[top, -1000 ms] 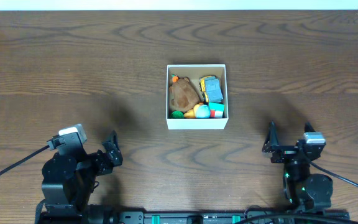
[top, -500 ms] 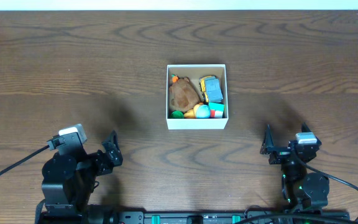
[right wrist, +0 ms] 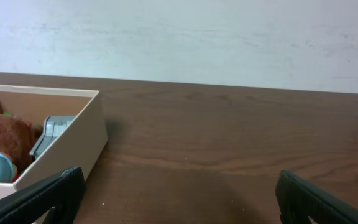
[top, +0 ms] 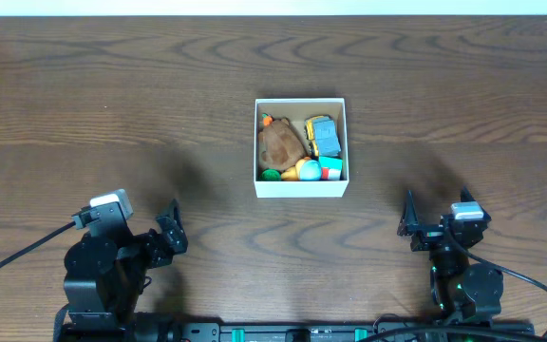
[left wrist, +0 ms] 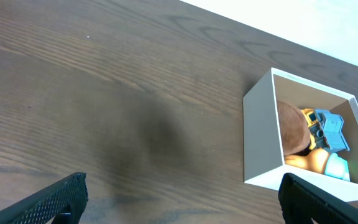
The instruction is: Pack container
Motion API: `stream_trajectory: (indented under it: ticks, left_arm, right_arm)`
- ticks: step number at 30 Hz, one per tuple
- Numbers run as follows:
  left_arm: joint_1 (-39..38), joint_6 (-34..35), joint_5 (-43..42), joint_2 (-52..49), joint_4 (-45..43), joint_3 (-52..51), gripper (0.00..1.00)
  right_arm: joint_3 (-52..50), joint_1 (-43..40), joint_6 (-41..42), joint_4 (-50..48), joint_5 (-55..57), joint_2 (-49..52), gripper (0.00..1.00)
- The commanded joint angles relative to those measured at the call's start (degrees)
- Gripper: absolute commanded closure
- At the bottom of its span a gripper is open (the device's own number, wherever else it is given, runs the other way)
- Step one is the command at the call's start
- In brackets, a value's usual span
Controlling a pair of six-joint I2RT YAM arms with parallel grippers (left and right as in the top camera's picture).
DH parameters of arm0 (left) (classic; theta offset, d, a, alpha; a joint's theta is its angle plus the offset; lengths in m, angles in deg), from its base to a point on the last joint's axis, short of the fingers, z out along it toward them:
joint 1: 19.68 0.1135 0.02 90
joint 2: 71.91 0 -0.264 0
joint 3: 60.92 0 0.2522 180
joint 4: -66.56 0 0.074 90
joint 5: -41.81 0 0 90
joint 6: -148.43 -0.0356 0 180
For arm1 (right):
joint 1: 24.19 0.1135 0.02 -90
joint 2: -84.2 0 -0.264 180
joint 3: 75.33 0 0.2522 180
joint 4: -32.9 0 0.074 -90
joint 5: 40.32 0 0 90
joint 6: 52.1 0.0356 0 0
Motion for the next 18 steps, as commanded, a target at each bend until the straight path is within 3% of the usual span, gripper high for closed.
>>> stream_trajectory:
  ticks: [1,13,18]
  left_arm:
    - [0.1,0.5,-0.2,0.3,-0.1,-0.2,0.02]
    - [0.3,-0.6,1.0,1.0,6.1,-1.5,0.02]
    - [0.3,-7.1,1.0,7.6,1.3,-8.6,0.02]
  right_arm:
    - [-0.2,0.4,-0.9,0.2,-0.4,-0.6,0.01]
    - [-0.2,0.4,-0.9,0.2,-0.4,-0.6,0.01]
    - [-0.2,0.4,-0.9,0.2,-0.4,-0.6,0.01]
